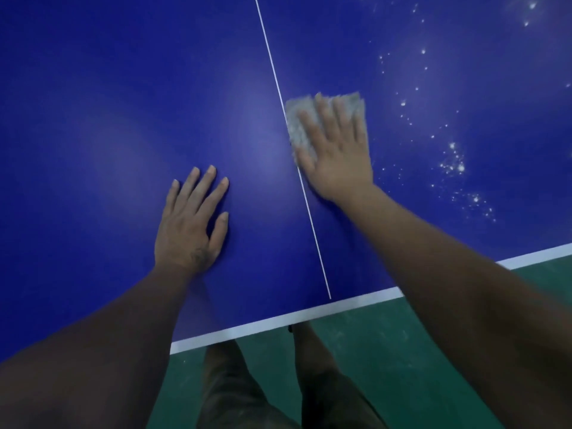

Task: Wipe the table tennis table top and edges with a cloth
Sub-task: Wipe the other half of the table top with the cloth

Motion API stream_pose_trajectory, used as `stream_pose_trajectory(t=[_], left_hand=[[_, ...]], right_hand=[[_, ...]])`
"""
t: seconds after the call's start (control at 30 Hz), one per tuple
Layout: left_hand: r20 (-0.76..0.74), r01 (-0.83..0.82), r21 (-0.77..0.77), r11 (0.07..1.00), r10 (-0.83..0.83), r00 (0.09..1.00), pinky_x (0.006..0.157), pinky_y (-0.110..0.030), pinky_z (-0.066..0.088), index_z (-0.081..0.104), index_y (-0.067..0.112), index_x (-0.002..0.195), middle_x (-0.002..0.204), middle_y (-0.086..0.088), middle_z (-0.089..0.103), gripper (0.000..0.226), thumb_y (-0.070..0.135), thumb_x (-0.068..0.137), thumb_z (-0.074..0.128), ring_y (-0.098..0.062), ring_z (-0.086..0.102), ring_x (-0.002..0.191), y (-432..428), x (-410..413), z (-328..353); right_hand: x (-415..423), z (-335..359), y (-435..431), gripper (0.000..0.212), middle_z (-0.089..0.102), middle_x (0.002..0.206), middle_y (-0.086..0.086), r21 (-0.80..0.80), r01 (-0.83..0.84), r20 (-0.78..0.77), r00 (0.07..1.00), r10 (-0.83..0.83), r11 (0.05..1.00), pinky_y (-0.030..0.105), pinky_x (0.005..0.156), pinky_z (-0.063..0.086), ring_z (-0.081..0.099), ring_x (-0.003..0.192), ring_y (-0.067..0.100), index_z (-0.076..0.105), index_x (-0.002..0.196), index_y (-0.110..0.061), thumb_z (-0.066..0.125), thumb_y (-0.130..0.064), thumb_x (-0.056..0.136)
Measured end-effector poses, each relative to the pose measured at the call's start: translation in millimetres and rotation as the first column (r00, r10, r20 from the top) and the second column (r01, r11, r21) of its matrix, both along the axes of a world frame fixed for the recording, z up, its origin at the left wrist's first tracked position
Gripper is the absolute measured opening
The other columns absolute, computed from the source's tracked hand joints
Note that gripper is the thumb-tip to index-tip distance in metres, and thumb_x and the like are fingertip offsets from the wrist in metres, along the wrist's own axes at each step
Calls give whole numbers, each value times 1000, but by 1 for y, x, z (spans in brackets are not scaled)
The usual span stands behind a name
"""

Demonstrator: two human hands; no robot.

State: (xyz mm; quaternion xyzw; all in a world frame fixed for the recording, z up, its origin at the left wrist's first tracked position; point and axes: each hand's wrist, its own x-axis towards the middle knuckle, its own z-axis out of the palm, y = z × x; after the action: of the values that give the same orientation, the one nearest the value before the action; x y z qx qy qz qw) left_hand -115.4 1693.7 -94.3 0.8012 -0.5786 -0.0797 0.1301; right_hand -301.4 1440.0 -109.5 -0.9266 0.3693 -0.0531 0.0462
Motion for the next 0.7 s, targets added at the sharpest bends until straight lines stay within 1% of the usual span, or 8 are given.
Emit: stream_pose_trajectory(t=[0.07, 0.13, 0.27, 0.37, 0.43, 0.5, 0.6, 0.7], left_hand=[[10, -3, 3, 1000, 3, 1000, 134, -58, 17, 41, 18, 167, 177, -2, 29, 58, 32, 110, 46, -25, 18, 167, 0, 0, 0], [26, -5, 13, 1000, 5, 1000, 133, -58, 17, 40, 18, 167, 178, -2, 28, 58, 32, 111, 44, -26, 18, 167, -1, -1, 2], [84, -39, 47, 998, 35, 996, 132, -60, 19, 39, 16, 167, 178, -5, 28, 58, 32, 111, 39, -29, 20, 166, 1, -10, 1], [91, -221, 64, 973, 215, 972, 134, -58, 16, 40, 14, 167, 177, -9, 28, 58, 33, 112, 38, -32, 20, 166, 0, -40, 2], [44, -369, 73, 926, 367, 929, 135, -54, 12, 37, 16, 168, 178, -9, 25, 60, 37, 112, 38, -32, 16, 167, -1, -75, 4], [30, -483, 102, 870, 482, 876, 136, -53, 10, 29, 19, 171, 181, -7, 17, 63, 42, 113, 35, -30, 10, 168, -2, -112, 4], [63, -544, 133, 829, 541, 839, 136, -53, 10, 22, 23, 173, 182, -4, 12, 63, 42, 114, 29, -27, 6, 169, 3, -138, -2], [75, -554, 103, 826, 549, 832, 136, -54, 12, 29, 21, 171, 181, -5, 16, 59, 33, 113, 33, -28, 10, 168, 5, -135, -8]], right_hand=[[4, 7, -5, 67, 12, 179, 7, 100, 119, -44, 992, -115, 988, 56, 131, -7, 8, 165, 34, 19, 171, -27, 28, -53, 110], [-3, 13, 26, 67, 8, 180, 8, 110, 151, -35, 988, -148, 982, 59, 132, -4, 3, 166, 35, 15, 172, -27, 25, -52, 111], [-55, 14, 106, 65, 7, 180, 7, 141, -76, -42, 996, 82, 987, 62, 131, 10, 2, 166, 34, 17, 172, -26, 30, -49, 113], [-73, 12, 79, 65, 9, 179, 6, 119, -183, -65, 979, 192, 976, 61, 131, 11, 4, 166, 34, 20, 171, -26, 32, -51, 112], [-68, 10, 39, 64, 12, 179, 7, 73, -98, -79, 991, 104, 993, 63, 130, 9, 6, 165, 37, 21, 171, -28, 27, -53, 112], [-60, 13, 6, 66, 8, 180, 8, 110, 54, -96, 994, -43, 992, 62, 131, 3, 3, 165, 38, 18, 171, -30, 25, -55, 110], [-46, 21, 22, 68, 3, 180, 11, 151, 205, -84, 977, -194, 967, 61, 132, -4, -2, 165, 40, 14, 172, -29, 28, -52, 110], [-40, 22, 97, 68, 5, 179, 13, 179, 77, -51, 996, -69, 981, 63, 131, 1, 0, 165, 41, 16, 172, -26, 35, -47, 110]])
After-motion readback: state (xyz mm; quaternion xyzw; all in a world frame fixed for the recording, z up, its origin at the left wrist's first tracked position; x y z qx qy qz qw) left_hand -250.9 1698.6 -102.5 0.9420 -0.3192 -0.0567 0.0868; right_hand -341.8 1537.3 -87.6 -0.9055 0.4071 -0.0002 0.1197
